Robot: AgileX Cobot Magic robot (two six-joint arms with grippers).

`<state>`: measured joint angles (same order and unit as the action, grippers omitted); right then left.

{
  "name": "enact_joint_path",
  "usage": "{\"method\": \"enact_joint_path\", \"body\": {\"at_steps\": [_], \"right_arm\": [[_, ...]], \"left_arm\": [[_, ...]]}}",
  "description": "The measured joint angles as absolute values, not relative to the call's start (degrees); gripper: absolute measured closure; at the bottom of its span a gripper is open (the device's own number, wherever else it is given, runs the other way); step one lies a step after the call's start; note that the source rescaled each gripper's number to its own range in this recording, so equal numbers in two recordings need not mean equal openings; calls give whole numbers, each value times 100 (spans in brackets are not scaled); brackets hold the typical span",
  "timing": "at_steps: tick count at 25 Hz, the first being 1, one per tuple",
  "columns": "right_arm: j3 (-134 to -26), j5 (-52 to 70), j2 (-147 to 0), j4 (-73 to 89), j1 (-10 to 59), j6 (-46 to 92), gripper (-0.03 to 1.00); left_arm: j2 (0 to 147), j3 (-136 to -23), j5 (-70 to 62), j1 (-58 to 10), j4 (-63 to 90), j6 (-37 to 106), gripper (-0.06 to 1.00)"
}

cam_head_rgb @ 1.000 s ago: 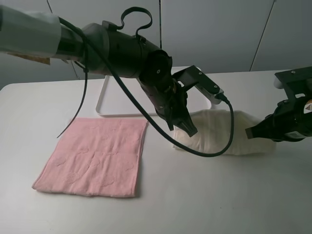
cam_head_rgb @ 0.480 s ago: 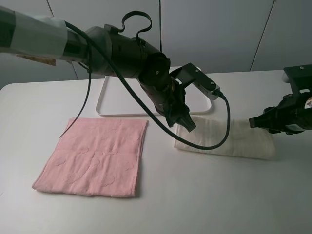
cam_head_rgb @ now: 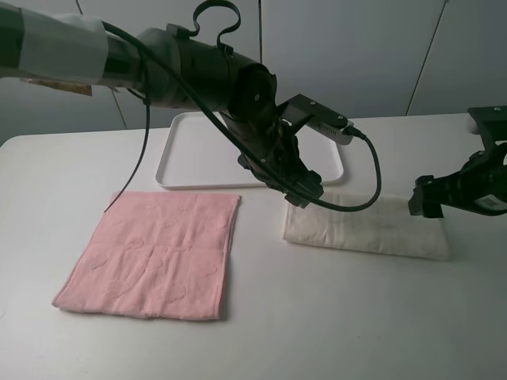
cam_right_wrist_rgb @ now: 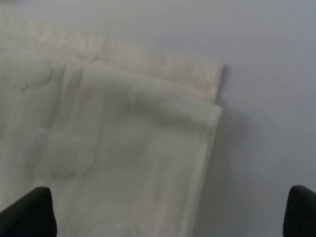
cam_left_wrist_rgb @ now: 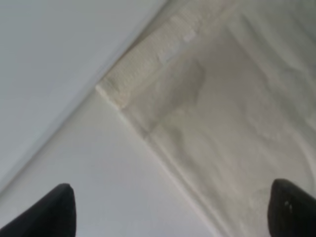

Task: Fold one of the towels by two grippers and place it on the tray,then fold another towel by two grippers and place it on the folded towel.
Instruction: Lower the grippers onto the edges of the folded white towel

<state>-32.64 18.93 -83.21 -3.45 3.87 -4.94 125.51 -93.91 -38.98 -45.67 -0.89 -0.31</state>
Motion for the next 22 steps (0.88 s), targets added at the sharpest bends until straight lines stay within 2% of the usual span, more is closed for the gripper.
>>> {"method": "enact_joint_path", "body": {"at_steps": [5,10,22], "right_arm": [[-4172,3246,-8372,-345,387,-494,-3],[-4586,4010,-8503,-284,387,-431,-3],[-4685,4502,-8981,-42,387,-63,-3]], "left_arm": [[13124,-10500,-4956,-4394,89,-476,-6],[13687,-11315,-5714,-4384,0,-1304,-6],[14098,-11386,-6032,-4384,0,-2190,-6]]}}
